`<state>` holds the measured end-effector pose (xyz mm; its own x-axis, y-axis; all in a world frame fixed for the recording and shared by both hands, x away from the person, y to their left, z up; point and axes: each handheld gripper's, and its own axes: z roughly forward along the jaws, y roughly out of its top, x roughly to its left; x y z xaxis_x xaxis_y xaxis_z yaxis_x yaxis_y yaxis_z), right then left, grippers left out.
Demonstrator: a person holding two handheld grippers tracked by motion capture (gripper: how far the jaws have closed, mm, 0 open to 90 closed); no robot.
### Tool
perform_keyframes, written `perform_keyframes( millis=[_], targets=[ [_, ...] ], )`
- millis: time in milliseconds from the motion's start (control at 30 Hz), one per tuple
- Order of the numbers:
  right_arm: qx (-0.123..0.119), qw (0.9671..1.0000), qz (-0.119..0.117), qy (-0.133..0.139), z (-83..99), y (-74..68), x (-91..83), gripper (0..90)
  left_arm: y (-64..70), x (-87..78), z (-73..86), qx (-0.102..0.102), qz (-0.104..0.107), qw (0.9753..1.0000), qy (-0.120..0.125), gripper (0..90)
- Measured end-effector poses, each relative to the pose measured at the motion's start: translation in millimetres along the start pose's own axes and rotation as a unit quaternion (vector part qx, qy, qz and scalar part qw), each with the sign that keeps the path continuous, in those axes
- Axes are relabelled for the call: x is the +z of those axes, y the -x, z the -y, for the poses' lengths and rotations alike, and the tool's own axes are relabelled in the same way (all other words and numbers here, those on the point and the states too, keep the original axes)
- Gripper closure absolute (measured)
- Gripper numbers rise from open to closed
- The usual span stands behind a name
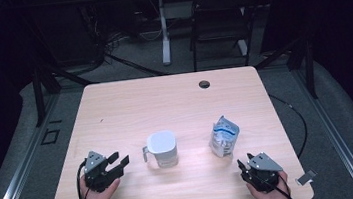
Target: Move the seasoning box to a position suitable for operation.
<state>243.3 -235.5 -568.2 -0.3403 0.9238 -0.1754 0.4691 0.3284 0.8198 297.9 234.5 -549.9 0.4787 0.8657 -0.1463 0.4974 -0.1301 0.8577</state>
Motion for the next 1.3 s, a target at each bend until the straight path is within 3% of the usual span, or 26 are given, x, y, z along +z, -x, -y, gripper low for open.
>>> perform_keyframes(
  millis=[167, 333, 500, 600, 900, 1300],
  targets=[
    [0.013, 0.9999, -0.007, 0.004, 0.0, 1.8, 1.7, 58.0, 4.3, 2.4, -0.6, 0.015, 0.002, 0.9999, -0.008, 53.6],
    [0.010, 0.9998, -0.016, -0.002, 2.4, 0.2, 2.9, 58.0, 6.8, 2.4, -1.1, 0.016, 0.009, 0.9998, -0.004, 52.9],
    [0.021, 0.9994, -0.027, -0.006, 6.1, -0.7, 4.7, 57.1, 10.0, 1.6, -4.2, 0.014, 0.012, 0.9998, -0.001, 50.8],
    [0.029, 0.9990, -0.033, -0.001, 3.5, -1.1, 3.1, 56.3, 15.5, -1.1, -5.0, 0.024, 0.017, 0.9996, 0.000, 50.9],
    [0.043, 0.9985, -0.033, 0.010, 1.0, -0.1, 0.5, 55.4, 26.9, -2.8, -7.0, 0.036, 0.030, 0.9989, 0.003, 50.6],
    [0.050, 0.9982, -0.031, 0.011, 1.7, 1.7, -0.8, 54.3, 41.3, 24.9, -9.3, 0.053, 0.026, 0.9979, -0.027, 52.3]
  ],
)
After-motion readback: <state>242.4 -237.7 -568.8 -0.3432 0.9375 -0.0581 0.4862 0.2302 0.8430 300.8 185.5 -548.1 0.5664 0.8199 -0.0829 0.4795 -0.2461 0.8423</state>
